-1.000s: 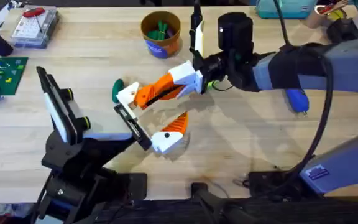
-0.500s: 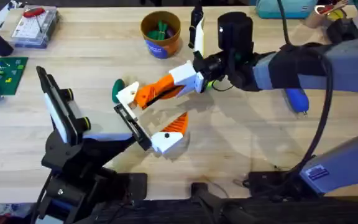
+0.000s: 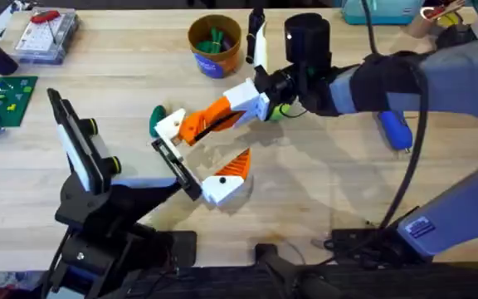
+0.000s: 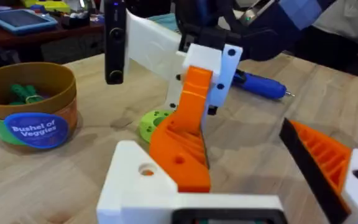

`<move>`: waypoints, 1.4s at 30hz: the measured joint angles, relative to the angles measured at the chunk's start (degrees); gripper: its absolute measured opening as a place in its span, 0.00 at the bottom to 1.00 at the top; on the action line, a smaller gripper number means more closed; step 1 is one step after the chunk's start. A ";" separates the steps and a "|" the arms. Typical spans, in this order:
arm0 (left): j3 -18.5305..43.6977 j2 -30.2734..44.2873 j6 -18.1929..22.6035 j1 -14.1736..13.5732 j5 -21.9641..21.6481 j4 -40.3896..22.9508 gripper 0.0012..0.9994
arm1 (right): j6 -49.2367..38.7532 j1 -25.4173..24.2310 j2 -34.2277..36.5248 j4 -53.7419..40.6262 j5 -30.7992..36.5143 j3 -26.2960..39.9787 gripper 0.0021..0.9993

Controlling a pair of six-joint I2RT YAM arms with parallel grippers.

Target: Pick up the gripper from the table and insert it into the empty holder that is missing its gripper. Then pick up a screw, insert it into the mounting hole, and use the screwdriver to tighten it. Finally, clean up the table by picking up the vegetable and placing it into the bucket.

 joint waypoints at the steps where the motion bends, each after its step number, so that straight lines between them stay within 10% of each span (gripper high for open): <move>1: 0.00 0.00 0.02 0.00 -0.01 -0.01 0.99 | 0.01 0.00 0.43 -0.01 -0.42 0.44 0.02; 42: 0.04 0.00 1.28 0.28 -1.56 0.08 0.99 | 4.35 2.28 4.13 -0.48 3.42 6.82 0.02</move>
